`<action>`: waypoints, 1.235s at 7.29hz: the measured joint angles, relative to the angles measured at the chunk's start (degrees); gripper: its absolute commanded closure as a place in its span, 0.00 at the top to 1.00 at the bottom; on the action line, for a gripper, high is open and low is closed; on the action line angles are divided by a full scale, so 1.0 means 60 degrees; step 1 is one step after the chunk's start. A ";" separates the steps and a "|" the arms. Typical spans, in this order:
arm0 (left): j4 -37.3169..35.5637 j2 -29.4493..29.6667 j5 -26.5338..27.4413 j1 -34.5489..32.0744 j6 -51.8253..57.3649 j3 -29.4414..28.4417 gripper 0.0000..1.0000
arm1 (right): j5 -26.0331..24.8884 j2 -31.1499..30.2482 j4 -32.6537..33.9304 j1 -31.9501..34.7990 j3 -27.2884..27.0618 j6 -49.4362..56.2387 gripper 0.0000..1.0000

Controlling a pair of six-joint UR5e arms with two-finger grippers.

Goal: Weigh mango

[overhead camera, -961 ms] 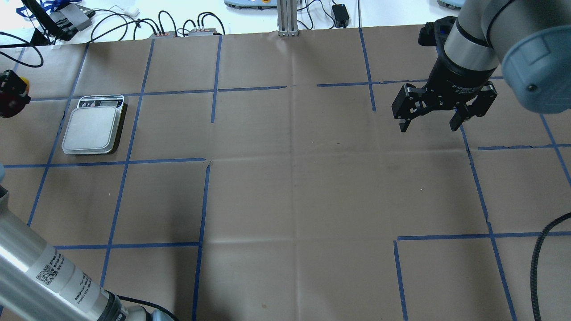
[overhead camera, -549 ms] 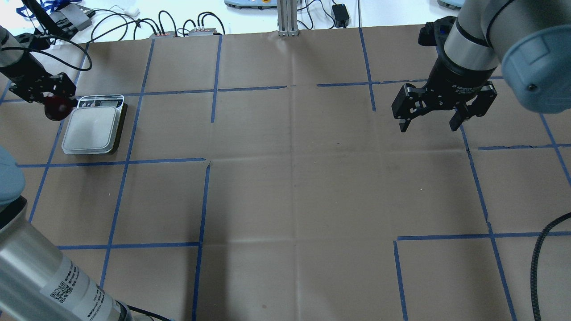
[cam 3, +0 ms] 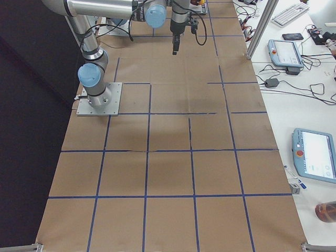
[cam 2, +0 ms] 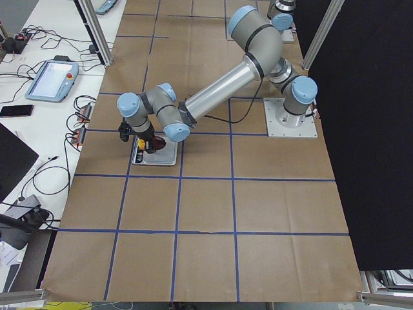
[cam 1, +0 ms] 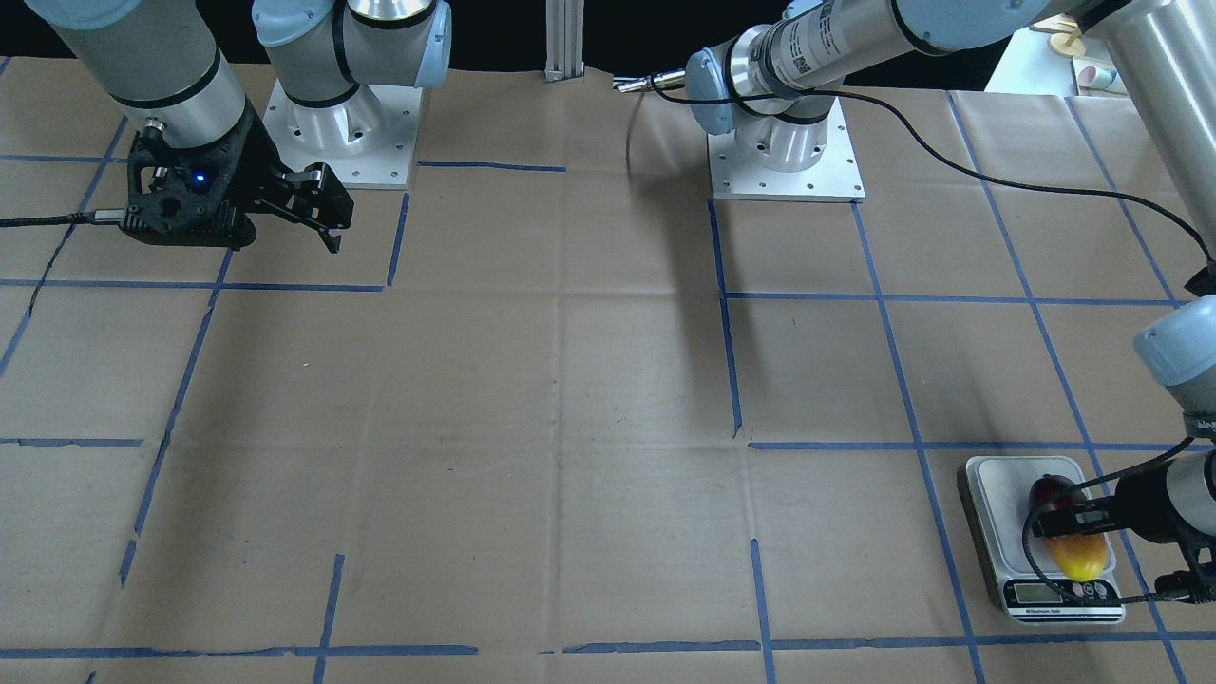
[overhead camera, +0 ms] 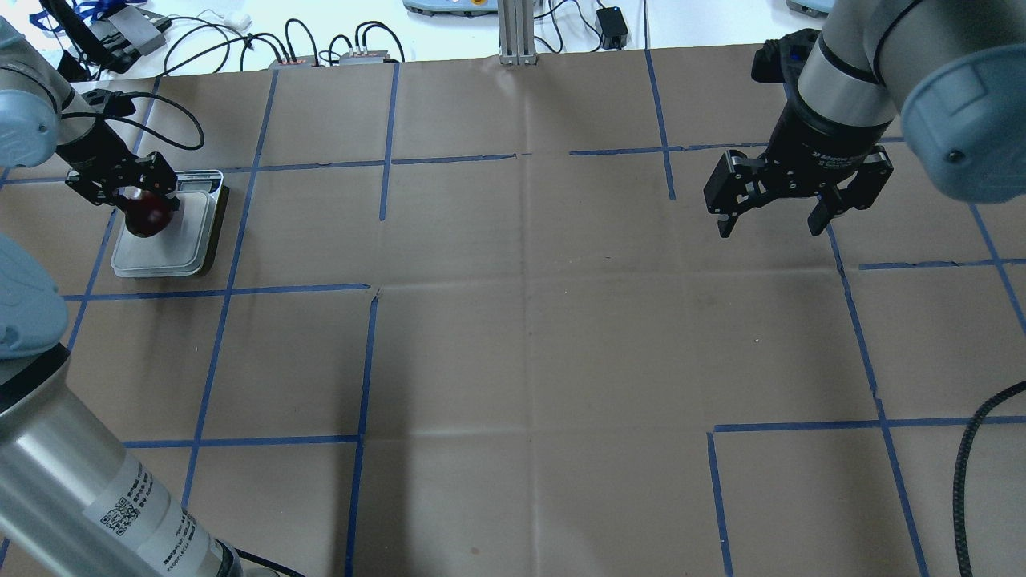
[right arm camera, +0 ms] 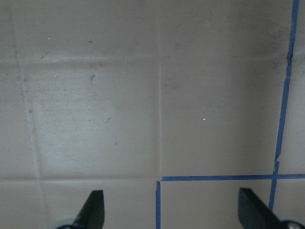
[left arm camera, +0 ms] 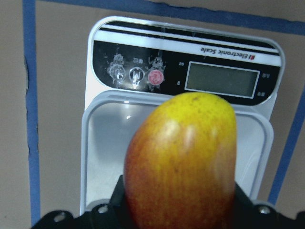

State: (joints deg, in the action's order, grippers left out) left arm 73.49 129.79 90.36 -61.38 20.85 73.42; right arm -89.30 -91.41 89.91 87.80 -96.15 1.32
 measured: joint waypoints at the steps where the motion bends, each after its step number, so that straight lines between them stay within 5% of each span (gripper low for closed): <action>1: -0.0011 -0.0057 0.0007 -0.0005 -0.0012 -0.0048 1.00 | 0.0000 0.0000 0.0000 0.0000 0.0000 0.0000 1.00; 5: 0.0902 -0.1961 0.0032 -0.0312 -0.0909 -0.0115 1.00 | 0.0000 -0.0004 0.0000 0.0000 0.0000 0.0000 1.00; 9: 0.2780 -0.3788 0.0010 -0.2969 -0.4206 0.0162 1.00 | 0.0000 -0.0001 0.0000 0.0000 0.0000 0.0000 1.00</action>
State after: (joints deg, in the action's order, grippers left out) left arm 90.17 107.06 90.42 -79.19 -4.38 74.39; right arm -89.30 -91.42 89.91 87.80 -96.15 1.32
